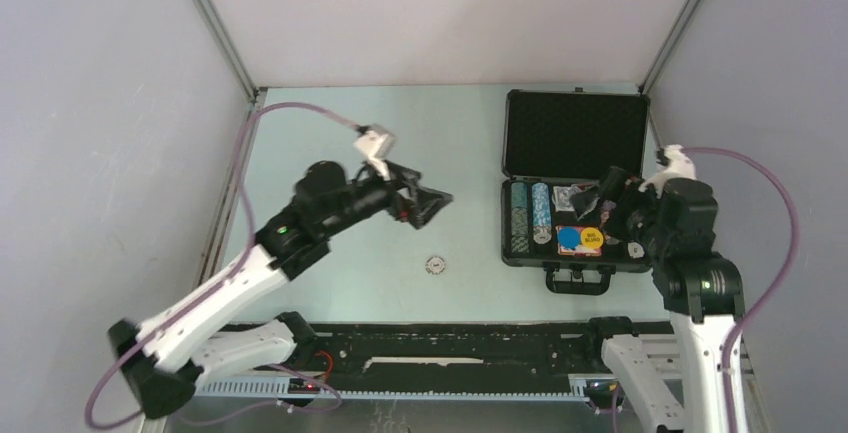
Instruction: Pack up texas hold em set
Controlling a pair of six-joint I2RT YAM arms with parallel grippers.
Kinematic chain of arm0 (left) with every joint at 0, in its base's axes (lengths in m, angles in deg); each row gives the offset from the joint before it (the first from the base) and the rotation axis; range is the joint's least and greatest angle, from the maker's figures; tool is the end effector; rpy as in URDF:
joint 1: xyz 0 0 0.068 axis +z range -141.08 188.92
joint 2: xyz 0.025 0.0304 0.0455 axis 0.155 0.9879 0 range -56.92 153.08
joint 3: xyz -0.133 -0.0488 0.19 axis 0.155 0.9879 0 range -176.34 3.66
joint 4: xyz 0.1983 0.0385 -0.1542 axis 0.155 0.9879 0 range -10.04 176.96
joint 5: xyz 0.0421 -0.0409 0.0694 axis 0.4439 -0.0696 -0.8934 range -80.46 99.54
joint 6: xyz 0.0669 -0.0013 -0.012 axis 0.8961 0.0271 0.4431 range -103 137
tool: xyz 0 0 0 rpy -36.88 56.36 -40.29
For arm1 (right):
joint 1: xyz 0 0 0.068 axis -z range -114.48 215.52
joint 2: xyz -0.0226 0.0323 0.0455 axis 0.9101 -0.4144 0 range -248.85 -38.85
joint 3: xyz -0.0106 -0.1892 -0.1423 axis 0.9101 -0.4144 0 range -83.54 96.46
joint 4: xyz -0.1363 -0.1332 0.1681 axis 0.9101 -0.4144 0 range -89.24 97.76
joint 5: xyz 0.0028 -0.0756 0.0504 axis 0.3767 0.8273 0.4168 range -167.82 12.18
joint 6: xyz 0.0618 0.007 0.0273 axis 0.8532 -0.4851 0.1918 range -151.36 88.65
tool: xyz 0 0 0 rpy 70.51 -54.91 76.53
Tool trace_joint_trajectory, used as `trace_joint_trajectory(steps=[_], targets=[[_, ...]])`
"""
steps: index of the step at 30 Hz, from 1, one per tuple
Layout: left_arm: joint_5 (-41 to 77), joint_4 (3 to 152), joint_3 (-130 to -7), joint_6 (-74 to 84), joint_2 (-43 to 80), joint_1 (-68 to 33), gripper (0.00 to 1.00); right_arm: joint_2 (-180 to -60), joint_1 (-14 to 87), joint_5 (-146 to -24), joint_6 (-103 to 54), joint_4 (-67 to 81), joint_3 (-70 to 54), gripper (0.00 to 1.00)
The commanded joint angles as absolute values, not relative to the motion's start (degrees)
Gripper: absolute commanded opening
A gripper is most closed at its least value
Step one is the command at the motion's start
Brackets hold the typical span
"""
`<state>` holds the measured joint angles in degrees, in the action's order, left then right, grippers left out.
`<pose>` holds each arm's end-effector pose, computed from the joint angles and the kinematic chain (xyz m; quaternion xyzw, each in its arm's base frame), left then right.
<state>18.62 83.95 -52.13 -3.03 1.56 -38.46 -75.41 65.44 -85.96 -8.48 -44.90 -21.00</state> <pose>0.1753 -0.2031 0.3406 0.2272 0.7112 -0.4169 0.5184 0.1391 0.0081 0.3489 0.1313 0.8396 0.1634 0.5011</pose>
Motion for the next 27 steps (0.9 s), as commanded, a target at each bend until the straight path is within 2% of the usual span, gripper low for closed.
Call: trace_joint_trajectory(steps=[1,4,7,9,13,17,24,27], targets=[[19.29,92.97,-47.03,-9.23,-12.33,-29.46,1.00,-80.25,53.21,-87.00,-6.16,-46.99,-21.57,1.00],[20.56,97.20,-48.30,-8.49,-20.22,-22.54,1.00,-86.06,37.42,-77.28,-0.74,-45.97,-21.59,1.00],[15.51,103.67,-52.75,-3.56,-22.91,-20.26,1.00,-94.17,22.43,-65.60,5.27,-43.69,-21.09,1.00],[10.68,106.10,-54.56,-0.71,-23.96,-20.11,1.00,-102.23,17.18,-62.92,9.36,-43.75,-19.14,1.00],[1.29,106.98,-52.56,2.41,-26.99,-20.06,1.00,-116.91,14.20,-67.19,18.45,-43.66,-14.98,1.00],[-5.05,105.31,-47.47,3.00,-30.99,-19.93,1.00,-125.95,13.95,-70.95,27.69,-41.11,-13.03,1.00],[-5.80,104.01,-43.69,3.47,-34.58,-19.01,1.00,-142.23,12.56,-71.87,37.85,-45.34,-3.00,1.00],[-6.37,103.98,-43.37,3.64,-35.69,-19.03,1.00,-151.31,12.44,-73.16,39.62,-52.49,6.80,1.00]])
